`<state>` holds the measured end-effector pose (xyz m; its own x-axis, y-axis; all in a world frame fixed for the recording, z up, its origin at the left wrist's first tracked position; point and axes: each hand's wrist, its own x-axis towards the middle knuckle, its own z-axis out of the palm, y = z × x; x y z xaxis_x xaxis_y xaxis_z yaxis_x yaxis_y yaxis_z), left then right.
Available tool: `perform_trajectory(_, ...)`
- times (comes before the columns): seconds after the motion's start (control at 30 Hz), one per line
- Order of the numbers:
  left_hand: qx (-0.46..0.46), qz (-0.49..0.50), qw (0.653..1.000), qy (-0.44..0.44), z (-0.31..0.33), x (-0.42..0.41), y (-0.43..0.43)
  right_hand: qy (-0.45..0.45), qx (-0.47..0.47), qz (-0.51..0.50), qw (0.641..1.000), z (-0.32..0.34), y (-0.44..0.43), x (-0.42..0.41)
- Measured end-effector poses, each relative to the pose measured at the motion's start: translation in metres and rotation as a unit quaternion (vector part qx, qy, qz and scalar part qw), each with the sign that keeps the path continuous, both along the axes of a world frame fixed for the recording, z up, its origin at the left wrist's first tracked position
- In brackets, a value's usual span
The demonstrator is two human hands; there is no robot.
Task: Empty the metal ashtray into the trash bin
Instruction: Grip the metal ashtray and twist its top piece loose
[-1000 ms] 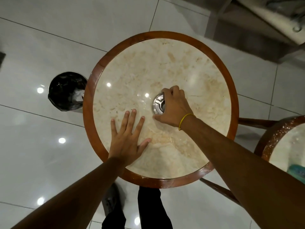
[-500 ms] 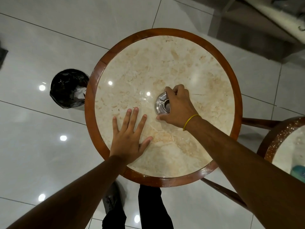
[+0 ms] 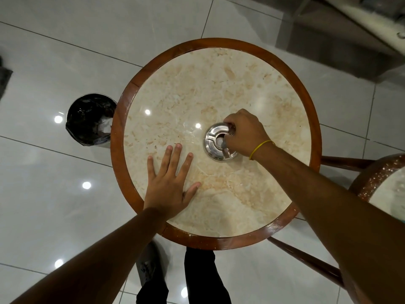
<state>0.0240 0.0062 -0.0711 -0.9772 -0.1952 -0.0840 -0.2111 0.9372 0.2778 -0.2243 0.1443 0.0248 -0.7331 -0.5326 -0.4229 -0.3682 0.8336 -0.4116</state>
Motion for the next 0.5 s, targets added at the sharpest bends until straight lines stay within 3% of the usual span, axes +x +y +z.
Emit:
perform_trajectory(0.23, 0.001, 0.002, 1.000, -0.001, 0.000, 0.000, 0.000, -0.083, 0.028, -0.026, 0.996, 0.011, -0.016, -0.025)
perform_trajectory(0.5, -0.001, 0.002, 1.000, 0.003, 0.000, 0.000, 0.000, -0.105, 0.071, -0.005, 0.992, 0.010, -0.025, -0.035)
